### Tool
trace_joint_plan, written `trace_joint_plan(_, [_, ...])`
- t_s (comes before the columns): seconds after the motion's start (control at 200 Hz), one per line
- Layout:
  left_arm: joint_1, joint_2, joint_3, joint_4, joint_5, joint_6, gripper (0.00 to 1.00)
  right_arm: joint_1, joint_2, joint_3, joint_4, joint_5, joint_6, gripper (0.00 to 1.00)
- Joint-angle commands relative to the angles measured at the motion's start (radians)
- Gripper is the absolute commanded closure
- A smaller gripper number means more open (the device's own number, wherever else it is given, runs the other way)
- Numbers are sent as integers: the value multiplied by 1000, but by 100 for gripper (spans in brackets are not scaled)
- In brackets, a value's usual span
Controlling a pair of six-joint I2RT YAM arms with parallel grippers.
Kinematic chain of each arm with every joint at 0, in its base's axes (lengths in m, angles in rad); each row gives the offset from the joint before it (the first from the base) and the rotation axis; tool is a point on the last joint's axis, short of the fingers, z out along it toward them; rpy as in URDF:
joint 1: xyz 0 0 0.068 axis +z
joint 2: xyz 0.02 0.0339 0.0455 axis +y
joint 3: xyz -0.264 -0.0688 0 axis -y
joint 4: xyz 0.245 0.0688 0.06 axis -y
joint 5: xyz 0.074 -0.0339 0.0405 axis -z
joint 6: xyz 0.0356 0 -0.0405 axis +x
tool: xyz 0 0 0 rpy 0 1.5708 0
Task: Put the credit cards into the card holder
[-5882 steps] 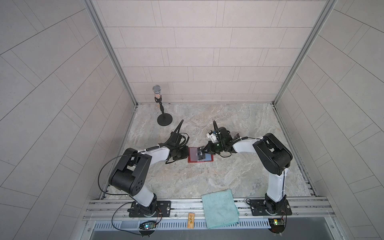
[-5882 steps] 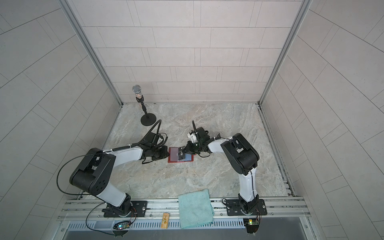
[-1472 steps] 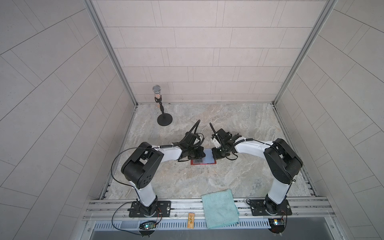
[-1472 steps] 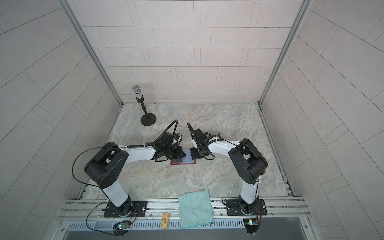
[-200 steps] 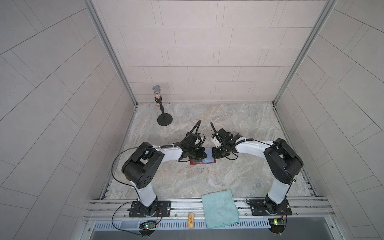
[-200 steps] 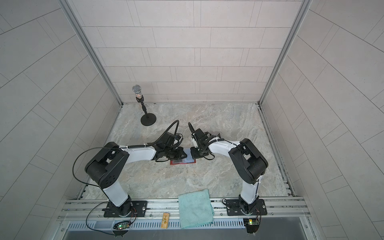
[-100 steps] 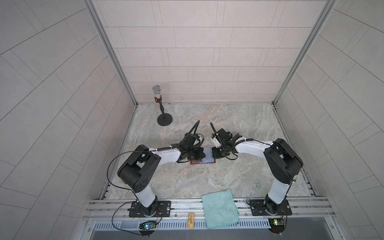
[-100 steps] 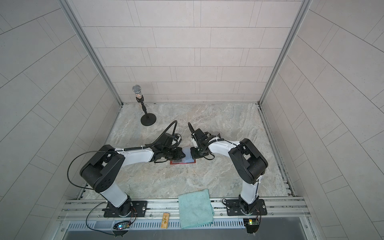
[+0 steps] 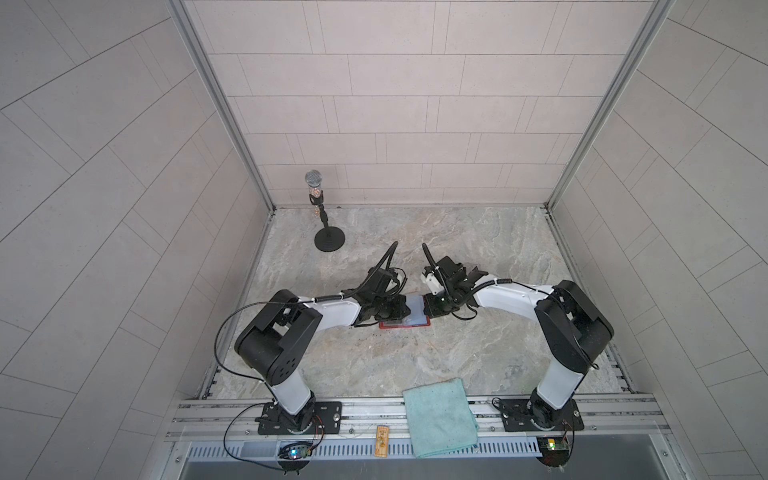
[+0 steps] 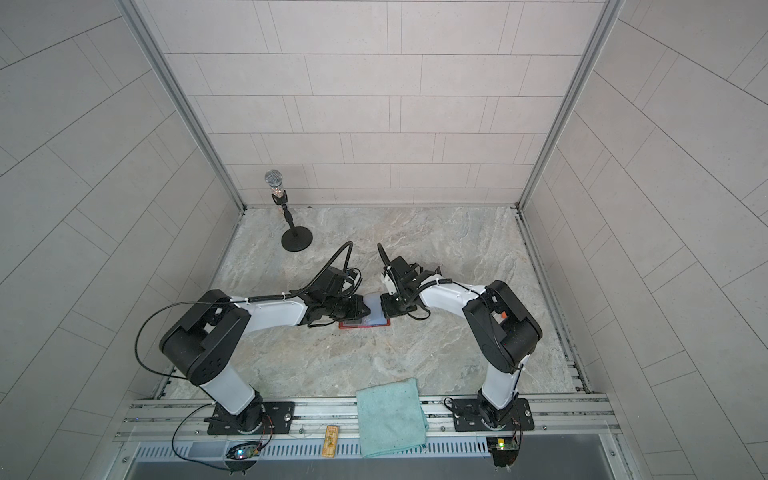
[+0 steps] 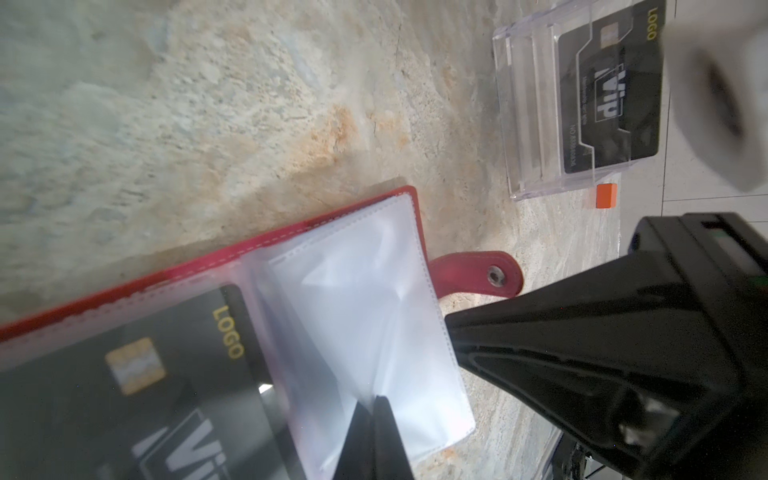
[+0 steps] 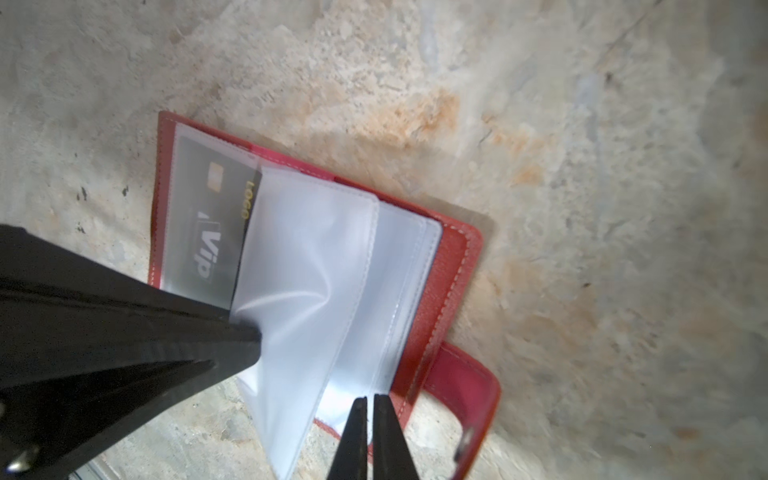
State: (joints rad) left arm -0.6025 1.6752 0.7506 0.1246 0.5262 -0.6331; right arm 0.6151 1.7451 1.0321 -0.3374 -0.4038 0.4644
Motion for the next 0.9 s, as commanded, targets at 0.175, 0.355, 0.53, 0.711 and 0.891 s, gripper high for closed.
trace_joint_plan(0.175, [-2, -15, -10, 21, 0, -1, 96, 5, 42, -9, 52, -72, 27, 92])
trace_joint_plan(0.355, [-1, -27, -14, 20, 2, -1, 95, 5, 64, -14, 115, -124, 52, 92])
trace_joint_plan(0.53, [-1, -77, -31, 3, -28, 20, 71, 8, 70, -13, 167, -158, 73, 92])
trace_joint_plan(0.711, [-1, -162, -47, -72, -102, 65, 59, 18, 92, 19, 166, -170, 65, 92])
trace_joint_plan(0.891, [0, -281, -65, -180, -246, 98, 57, 54, 133, 75, 148, -193, 42, 89])
